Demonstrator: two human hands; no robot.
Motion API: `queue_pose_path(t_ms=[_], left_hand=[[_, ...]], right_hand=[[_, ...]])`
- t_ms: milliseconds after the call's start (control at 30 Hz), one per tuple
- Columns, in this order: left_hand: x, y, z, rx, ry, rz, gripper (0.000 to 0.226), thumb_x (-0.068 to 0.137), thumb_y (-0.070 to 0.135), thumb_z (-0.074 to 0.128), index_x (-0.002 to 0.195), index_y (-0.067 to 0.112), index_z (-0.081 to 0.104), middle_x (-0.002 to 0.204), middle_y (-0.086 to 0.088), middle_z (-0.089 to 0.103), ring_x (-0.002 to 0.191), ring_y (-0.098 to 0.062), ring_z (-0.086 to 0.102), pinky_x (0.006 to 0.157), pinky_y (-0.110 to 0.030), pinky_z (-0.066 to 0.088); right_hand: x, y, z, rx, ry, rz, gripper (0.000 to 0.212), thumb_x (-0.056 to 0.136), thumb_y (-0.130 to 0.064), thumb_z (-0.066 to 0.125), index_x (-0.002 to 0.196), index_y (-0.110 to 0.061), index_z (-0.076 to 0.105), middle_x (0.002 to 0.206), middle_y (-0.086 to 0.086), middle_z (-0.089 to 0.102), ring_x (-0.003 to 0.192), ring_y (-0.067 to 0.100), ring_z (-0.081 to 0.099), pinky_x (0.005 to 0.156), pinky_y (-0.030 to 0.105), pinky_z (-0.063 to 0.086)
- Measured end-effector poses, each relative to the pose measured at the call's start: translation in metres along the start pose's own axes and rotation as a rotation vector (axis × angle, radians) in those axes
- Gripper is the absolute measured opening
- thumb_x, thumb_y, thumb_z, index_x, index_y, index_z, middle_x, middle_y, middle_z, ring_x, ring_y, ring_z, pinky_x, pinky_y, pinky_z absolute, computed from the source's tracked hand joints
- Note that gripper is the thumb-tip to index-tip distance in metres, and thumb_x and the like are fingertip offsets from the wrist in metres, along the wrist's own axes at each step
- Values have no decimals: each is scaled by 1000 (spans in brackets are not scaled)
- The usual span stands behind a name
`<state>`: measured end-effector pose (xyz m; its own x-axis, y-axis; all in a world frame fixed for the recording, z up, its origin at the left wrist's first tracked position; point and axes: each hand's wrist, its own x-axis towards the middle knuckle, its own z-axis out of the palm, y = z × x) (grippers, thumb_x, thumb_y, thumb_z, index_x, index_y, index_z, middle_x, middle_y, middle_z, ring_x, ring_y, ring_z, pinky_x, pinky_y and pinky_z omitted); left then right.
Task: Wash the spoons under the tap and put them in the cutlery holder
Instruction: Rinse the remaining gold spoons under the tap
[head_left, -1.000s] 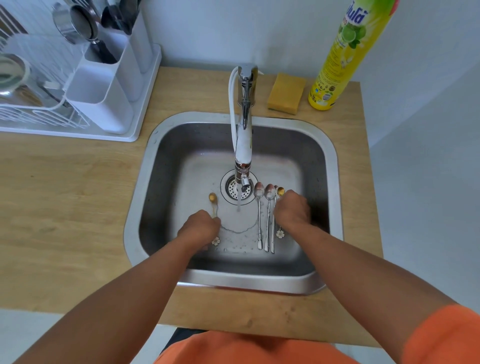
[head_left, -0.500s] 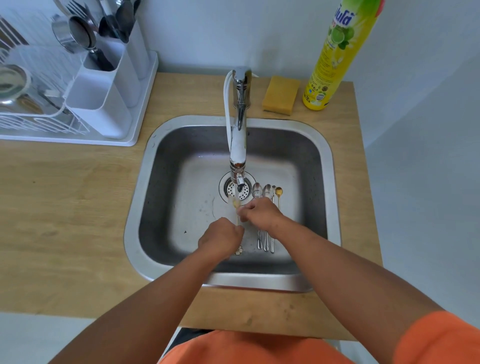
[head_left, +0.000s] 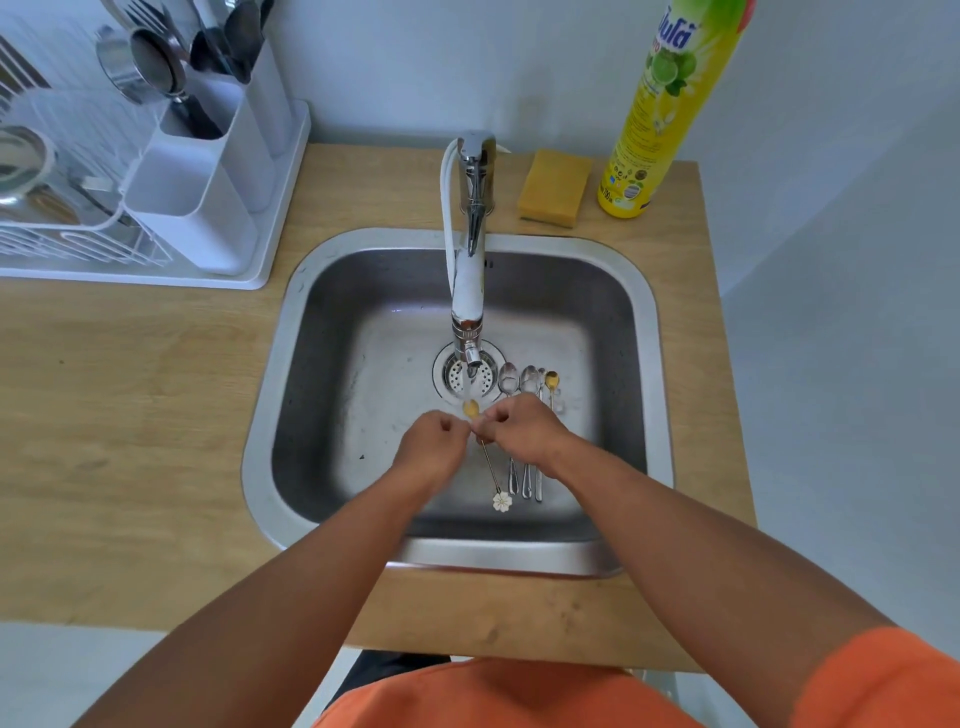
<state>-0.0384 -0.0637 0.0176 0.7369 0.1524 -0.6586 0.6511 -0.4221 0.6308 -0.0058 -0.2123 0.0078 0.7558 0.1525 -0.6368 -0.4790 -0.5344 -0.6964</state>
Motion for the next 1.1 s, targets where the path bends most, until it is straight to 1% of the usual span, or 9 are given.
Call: queue_pose_path(t_ms=[133, 300, 400, 500, 600, 700, 867, 967, 1100], left_hand=[[10, 8, -7, -177, 34, 35, 9, 97, 26, 72, 100, 18, 70, 93, -1, 70, 81, -17, 63, 72, -33, 49], [18, 12, -10, -201, 103, 71, 10, 89, 23, 83, 92, 17, 75, 85, 1, 73, 73, -12, 63, 71, -29, 50], [17, 15, -9, -161, 162, 113, 14, 92, 33, 78, 86, 21, 78, 84, 4, 77, 73, -12, 66, 71, -28, 53], [16, 16, -6, -124, 207, 150, 18, 98, 25, 68, 88, 17, 80, 83, 1, 76, 74, -15, 66, 67, -28, 49], [16, 14, -6, -148, 162, 143, 20, 101, 16, 61, 91, 16, 78, 85, -1, 74, 78, -15, 66, 68, -28, 49], [15, 10, -6, -216, 97, 125, 14, 101, 13, 64, 98, 18, 77, 90, 0, 74, 84, -15, 68, 75, -31, 55], [14, 9, -2, -300, 136, 96, 14, 89, 36, 81, 87, 22, 79, 83, 2, 78, 82, -16, 72, 79, -37, 60], [16, 10, -3, -286, 154, 102, 22, 89, 46, 79, 82, 25, 80, 82, 6, 79, 87, -19, 73, 81, -40, 62], [16, 11, -7, -250, 130, 124, 22, 97, 39, 72, 81, 26, 80, 81, 2, 77, 81, -20, 70, 81, -43, 61]], right_hand=[[-3, -2, -1, 3, -8, -48, 16, 93, -28, 77, 81, -17, 78, 88, 4, 79, 88, 20, 75, 83, 37, 57], [-6, -3, -4, -29, -25, -112, 17, 96, -27, 73, 81, -19, 77, 86, 1, 77, 84, 18, 72, 78, 35, 55], [-5, -4, -5, -23, -8, -132, 17, 97, -27, 72, 82, -20, 77, 88, 1, 78, 81, 14, 70, 76, 31, 53], [-3, -4, -5, -35, 20, -149, 17, 97, -26, 71, 83, -20, 78, 85, -1, 78, 81, 14, 71, 76, 31, 54], [-1, -2, -5, -39, 48, -143, 22, 96, -25, 69, 75, -25, 76, 68, -15, 71, 58, -5, 59, 58, 19, 44], [0, 0, -5, -63, 64, -150, 24, 95, -26, 69, 72, -26, 73, 67, -14, 69, 55, -4, 56, 60, 19, 42], [-2, 2, -2, -124, 40, -189, 28, 95, -26, 68, 67, -26, 70, 63, -11, 65, 55, 2, 53, 58, 23, 45], [-4, 3, -2, -130, 59, -201, 27, 96, -27, 68, 69, -24, 72, 57, -15, 63, 50, -2, 52, 53, 15, 41], [-5, 3, -6, -117, 61, -197, 27, 96, -25, 67, 69, -28, 71, 55, -25, 62, 51, -8, 53, 51, 9, 37]])
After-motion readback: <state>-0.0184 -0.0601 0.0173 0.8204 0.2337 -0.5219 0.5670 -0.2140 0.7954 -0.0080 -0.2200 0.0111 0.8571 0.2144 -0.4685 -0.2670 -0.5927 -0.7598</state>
